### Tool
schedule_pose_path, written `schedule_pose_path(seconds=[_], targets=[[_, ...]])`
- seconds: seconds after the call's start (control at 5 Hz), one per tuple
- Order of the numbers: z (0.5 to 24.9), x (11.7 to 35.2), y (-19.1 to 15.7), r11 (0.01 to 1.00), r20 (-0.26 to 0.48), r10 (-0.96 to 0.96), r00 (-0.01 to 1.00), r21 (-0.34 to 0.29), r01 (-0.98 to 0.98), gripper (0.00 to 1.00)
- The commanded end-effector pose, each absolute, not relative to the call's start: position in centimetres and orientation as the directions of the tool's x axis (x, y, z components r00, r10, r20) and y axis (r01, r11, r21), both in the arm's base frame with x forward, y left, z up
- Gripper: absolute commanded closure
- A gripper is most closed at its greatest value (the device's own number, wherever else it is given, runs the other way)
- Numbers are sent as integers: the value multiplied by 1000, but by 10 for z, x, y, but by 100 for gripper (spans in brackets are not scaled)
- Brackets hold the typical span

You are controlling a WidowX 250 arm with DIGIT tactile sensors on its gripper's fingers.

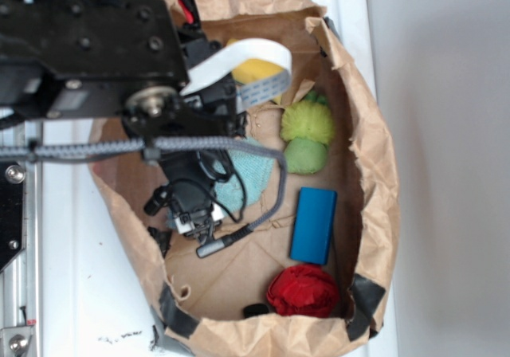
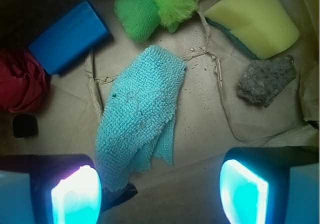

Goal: Grab the blue cloth.

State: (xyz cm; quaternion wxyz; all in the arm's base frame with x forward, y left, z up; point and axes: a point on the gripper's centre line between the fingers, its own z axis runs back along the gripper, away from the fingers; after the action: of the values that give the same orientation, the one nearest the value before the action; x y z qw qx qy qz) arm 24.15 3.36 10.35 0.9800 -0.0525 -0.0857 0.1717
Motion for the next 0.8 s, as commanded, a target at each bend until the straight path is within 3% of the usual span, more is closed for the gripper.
schedule_pose_path(seconds=[0.0,0.2,0.6], targets=[[117,245,41,930,205,364,909,-142,-340,0],[117,245,41,930,205,364,909,-142,-340,0],[79,273,30,916,308,401,863,-122,-382,0]])
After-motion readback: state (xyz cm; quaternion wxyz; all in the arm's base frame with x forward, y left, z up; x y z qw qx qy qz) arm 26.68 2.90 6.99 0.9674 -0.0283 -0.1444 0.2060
